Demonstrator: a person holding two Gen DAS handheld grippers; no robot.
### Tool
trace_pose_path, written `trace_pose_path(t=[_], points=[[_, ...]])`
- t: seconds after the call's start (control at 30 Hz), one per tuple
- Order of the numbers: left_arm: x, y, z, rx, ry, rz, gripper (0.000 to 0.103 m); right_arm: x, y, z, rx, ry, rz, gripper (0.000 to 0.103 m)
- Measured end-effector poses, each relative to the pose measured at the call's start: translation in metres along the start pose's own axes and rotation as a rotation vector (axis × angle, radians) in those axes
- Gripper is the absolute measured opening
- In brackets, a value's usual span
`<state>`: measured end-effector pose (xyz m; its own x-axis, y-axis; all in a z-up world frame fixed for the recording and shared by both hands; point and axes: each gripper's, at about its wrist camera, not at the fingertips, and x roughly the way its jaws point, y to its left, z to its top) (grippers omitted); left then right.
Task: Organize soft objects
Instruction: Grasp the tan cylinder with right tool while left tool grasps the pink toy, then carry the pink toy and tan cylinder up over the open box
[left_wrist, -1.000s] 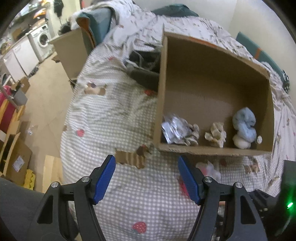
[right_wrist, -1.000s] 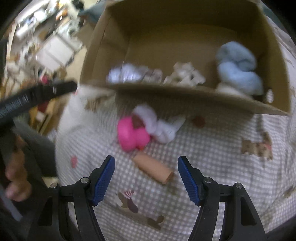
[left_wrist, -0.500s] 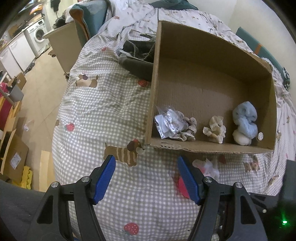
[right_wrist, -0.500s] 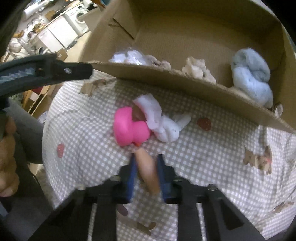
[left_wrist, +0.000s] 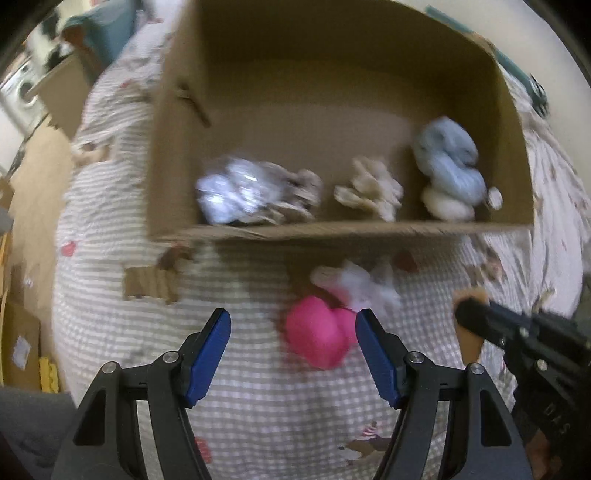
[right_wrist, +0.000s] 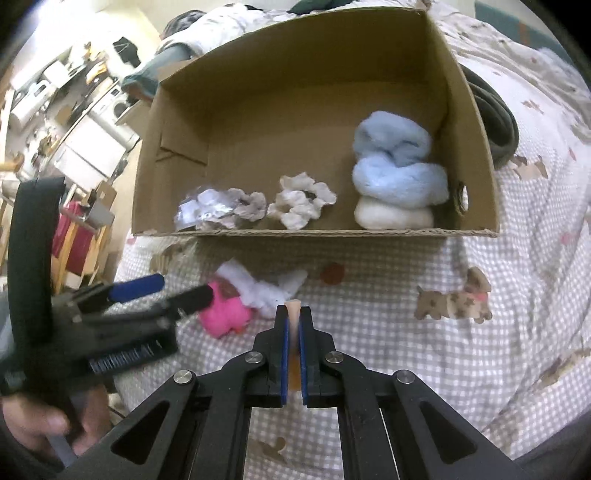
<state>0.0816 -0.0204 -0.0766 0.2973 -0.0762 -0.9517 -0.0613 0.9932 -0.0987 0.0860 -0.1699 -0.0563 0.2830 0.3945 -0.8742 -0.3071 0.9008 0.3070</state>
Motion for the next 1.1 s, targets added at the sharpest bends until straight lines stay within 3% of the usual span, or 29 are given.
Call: trace_pose_path(t=[0.1,0.17,0.27,0.3,0.5,0.67,0.93,1.0,1.1], points=[[0.009,-0.004,-0.003,0.008,0.022,-0.012,0.066,-0.005,-0.001,0.004,-0.010,-0.005,-0.001,0.006],[0.011,-0.003,-0.003,-0.004,0.023,-0.041,0.031,-0.002,-0.001,0.002,-0.012,-0.001,-0.002,0.006],[0.010,0.002,-0.003,-0.019,0.038,-0.073,0.027,0.008,0.002,0.001,-0.010,0.013,0.000,0.006],[0.010,0.001,-0.004,-0.014,0.045,-0.081,0.018,0.008,0.003,0.000,-0.011,0.016,-0.001,0.006],[-0.014,0.022,-0.012,-0.058,0.009,-0.055,0.017,0.008,0.004,-0.001,-0.013,0.011,0.003,0.006],[-0.029,0.034,-0.015,-0.109,-0.035,0.014,0.017,0.003,0.002,-0.002,-0.009,0.001,0.008,0.006],[-0.040,0.042,-0.012,-0.108,-0.091,0.048,0.017,-0.004,0.004,-0.006,-0.027,-0.018,0.004,0.006],[-0.049,0.040,-0.011,-0.099,-0.132,0.072,0.017,-0.008,0.004,-0.007,-0.033,-0.035,0.003,0.006],[-0.075,0.035,-0.010,-0.097,-0.265,0.102,0.017,-0.026,0.010,-0.004,-0.057,-0.127,0.023,0.006]])
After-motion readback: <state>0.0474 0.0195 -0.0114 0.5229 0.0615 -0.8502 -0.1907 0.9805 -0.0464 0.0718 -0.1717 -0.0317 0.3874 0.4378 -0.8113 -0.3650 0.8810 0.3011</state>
